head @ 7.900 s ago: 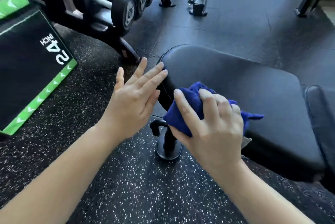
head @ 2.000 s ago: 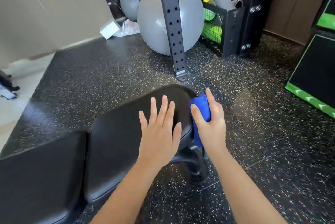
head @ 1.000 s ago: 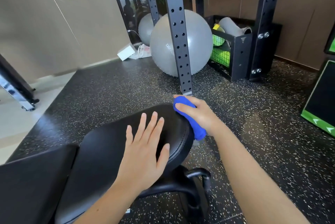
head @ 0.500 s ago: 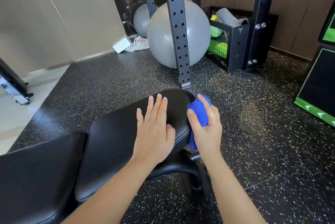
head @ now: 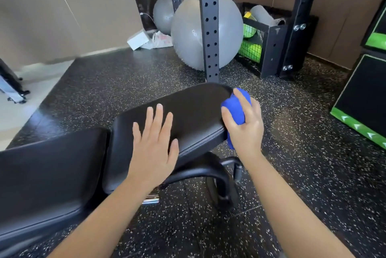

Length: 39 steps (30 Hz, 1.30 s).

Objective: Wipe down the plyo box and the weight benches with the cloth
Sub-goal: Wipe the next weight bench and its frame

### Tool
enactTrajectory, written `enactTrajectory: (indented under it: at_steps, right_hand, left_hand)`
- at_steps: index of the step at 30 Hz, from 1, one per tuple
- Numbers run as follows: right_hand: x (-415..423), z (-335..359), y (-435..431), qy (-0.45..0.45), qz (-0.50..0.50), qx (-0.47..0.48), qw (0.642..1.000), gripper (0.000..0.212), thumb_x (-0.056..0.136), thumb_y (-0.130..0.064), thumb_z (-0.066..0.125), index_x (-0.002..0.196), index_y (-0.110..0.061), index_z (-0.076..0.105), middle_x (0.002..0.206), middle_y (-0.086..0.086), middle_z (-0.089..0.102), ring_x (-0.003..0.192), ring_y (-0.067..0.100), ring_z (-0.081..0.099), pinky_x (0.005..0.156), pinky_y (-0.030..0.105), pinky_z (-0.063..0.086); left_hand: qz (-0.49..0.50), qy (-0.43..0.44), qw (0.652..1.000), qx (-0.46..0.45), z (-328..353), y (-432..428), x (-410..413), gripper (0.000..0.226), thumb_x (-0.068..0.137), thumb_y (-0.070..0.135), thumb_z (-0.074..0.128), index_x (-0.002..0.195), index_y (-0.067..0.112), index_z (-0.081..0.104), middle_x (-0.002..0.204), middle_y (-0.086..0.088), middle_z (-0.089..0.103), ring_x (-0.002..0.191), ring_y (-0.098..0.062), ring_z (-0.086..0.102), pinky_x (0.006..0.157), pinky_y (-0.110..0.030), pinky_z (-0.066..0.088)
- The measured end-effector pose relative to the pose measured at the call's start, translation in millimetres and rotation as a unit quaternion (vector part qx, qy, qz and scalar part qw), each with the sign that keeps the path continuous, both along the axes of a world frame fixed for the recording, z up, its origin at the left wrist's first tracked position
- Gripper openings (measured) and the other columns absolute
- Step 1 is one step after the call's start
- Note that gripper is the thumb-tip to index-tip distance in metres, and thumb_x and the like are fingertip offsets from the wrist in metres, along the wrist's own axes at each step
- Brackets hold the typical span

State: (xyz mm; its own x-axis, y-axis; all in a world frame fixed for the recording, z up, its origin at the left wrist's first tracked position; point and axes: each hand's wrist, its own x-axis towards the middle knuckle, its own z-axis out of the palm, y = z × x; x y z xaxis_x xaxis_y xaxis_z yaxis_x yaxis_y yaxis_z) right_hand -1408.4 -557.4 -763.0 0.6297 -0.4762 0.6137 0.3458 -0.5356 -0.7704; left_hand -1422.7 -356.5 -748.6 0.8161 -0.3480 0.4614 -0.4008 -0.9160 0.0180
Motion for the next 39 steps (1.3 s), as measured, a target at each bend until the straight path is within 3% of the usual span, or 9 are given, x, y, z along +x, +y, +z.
enactTrajectory:
  at_steps: [3,10,15,20,26,29,35,39]
  right_hand:
    - [-17,-21,32,-0.075,-0.061,-0.165,0.982,0.044,0.081,-0.041,0.061,0.122,-0.025,0.055,0.129,0.012,0.050,0.119,0.033,0.050,0.102,0.043,0.037]
    - [-1,-17,-10,-0.199,-0.005,-0.411,0.890,0.044,0.085,-0.051,0.057,0.121,-0.027,0.051,0.116,0.013,0.063,0.109,0.035,0.060,0.087,0.049,0.046]
    - [5,-10,-13,-0.227,0.030,-0.432,0.873,0.044,0.084,-0.048,0.059,0.121,-0.025,0.051,0.110,0.014,0.065,0.101,0.034,0.063,0.082,0.050,0.048]
    - [1,-12,-19,-0.236,0.049,-0.466,0.851,0.047,0.084,-0.047,0.061,0.123,-0.022,0.050,0.111,0.018,0.064,0.102,0.037,0.061,0.083,0.049,0.046]
    - [-3,-14,-3,-0.262,0.073,-0.575,0.771,0.053,0.082,-0.060,0.056,0.125,-0.030,0.050,0.119,0.012,0.063,0.108,0.032,0.060,0.089,0.051,0.044]
    - [0,-9,-8,-0.218,0.062,-0.601,0.767,0.057,0.083,-0.064,0.049,0.129,-0.031,0.045,0.127,0.016,0.058,0.114,0.036,0.055,0.092,0.052,0.040]
    - [-7,-10,10,-0.200,0.032,-0.592,0.780,0.057,0.082,-0.062,0.052,0.128,-0.028,0.047,0.114,0.016,0.063,0.096,0.035,0.061,0.082,0.048,0.044]
    - [-11,-16,63,-0.231,0.058,-0.596,0.767,0.057,0.081,-0.063,0.052,0.126,-0.029,0.048,0.110,0.012,0.065,0.091,0.031,0.061,0.078,0.044,0.043]
  left_hand:
    - [0.019,0.006,1.000,0.006,0,0,-2,0.060,0.087,0.030,0.026,0.140,0.004,0.035,0.150,-0.016,0.025,0.138,-0.033,0.019,0.102,-0.061,0.024]
    - [0.018,-0.045,0.998,-0.046,-6,2,-3,0.062,0.081,0.024,0.028,0.137,-0.001,0.038,0.148,-0.014,0.030,0.138,-0.028,0.021,0.105,-0.054,0.020]
    - [0.015,-0.068,0.990,-0.122,-10,-1,-3,0.068,0.079,0.028,0.023,0.141,0.003,0.032,0.151,-0.008,0.024,0.140,-0.019,0.013,0.109,-0.041,0.007]
    - [0.014,-0.090,0.983,-0.160,-17,0,-7,0.069,0.080,0.033,0.021,0.143,0.006,0.030,0.153,-0.005,0.020,0.141,-0.017,0.006,0.109,-0.042,0.002]
    - [-0.010,-0.057,0.969,-0.240,-21,0,-12,0.066,0.082,0.020,0.027,0.146,0.010,0.020,0.155,0.003,0.009,0.133,0.003,-0.012,0.109,-0.036,-0.006]
    - [-0.034,-0.079,0.969,-0.232,-21,5,-16,0.065,0.083,0.027,0.023,0.145,0.009,0.024,0.153,0.004,0.011,0.137,-0.001,-0.009,0.109,-0.039,-0.004]
    - [0.010,-0.135,0.988,-0.080,-45,49,-34,0.055,0.089,0.029,0.029,0.137,0.005,0.040,0.149,-0.009,0.030,0.140,-0.026,0.013,0.102,-0.061,0.019]
    - [0.051,-0.128,0.984,-0.116,-39,88,-30,0.056,0.091,0.032,0.026,0.140,0.007,0.037,0.151,-0.007,0.027,0.140,-0.026,0.011,0.101,-0.065,0.014]
